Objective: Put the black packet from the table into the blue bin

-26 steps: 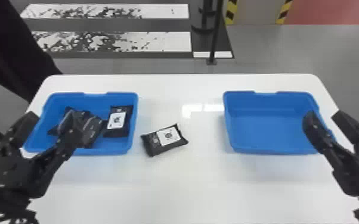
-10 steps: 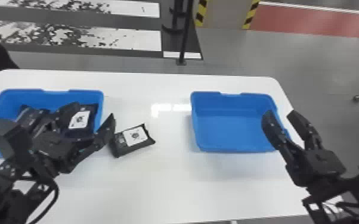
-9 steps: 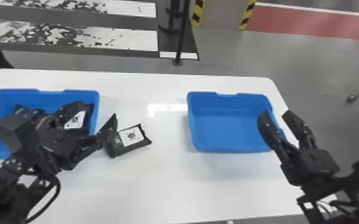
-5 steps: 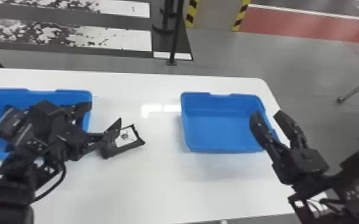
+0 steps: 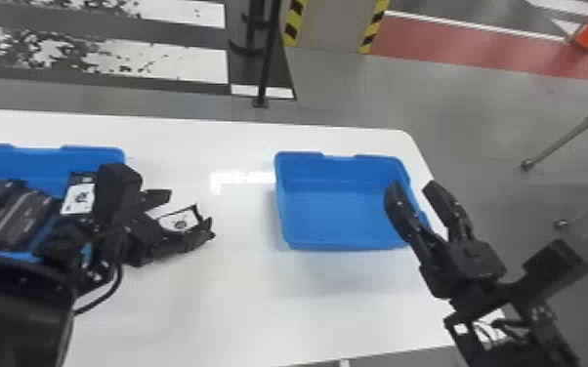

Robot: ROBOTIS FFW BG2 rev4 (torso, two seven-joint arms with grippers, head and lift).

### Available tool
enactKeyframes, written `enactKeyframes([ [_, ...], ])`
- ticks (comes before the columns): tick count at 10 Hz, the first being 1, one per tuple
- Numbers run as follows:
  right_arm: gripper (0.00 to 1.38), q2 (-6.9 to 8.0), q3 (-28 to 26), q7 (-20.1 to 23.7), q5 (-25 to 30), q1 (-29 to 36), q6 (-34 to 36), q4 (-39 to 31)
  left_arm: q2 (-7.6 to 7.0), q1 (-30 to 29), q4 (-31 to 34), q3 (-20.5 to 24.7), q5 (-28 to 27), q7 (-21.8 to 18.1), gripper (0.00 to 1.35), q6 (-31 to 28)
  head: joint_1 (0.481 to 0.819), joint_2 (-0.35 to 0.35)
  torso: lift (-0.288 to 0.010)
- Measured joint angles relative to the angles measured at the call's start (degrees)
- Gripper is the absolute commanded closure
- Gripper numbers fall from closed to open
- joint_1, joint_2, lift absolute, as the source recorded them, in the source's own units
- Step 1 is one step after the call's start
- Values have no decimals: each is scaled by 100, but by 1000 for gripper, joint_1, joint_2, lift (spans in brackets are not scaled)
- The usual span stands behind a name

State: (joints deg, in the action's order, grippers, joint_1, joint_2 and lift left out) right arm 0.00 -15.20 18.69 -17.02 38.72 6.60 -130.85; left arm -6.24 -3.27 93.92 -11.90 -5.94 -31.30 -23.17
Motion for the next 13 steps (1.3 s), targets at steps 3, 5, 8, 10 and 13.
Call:
enactKeyframes([
  [3, 504, 0, 0, 3, -9, -20, -2, 0, -24, 312, -402, -332, -105, -8, 214, -430, 695, -288, -110],
  [5, 504, 0, 0, 3, -15, -13, -6, 0, -23, 468, -652, -327, -495, 20, 213, -440, 695, -274, -110],
  [8, 504, 0, 0, 1, -33, 8, -11, -14, -9, 590, -844, -194, -976, 31, 881, -432, 695, -231, -110],
  [10, 504, 0, 0, 1, -34, 21, -11, -15, -52, 659, -863, -304, -1063, -31, 1211, -485, 695, -233, -110],
  [13, 504, 0, 0, 0, -43, 34, -14, -20, -79, 690, -828, -327, -1372, -225, 1211, 295, 695, -249, -110],
])
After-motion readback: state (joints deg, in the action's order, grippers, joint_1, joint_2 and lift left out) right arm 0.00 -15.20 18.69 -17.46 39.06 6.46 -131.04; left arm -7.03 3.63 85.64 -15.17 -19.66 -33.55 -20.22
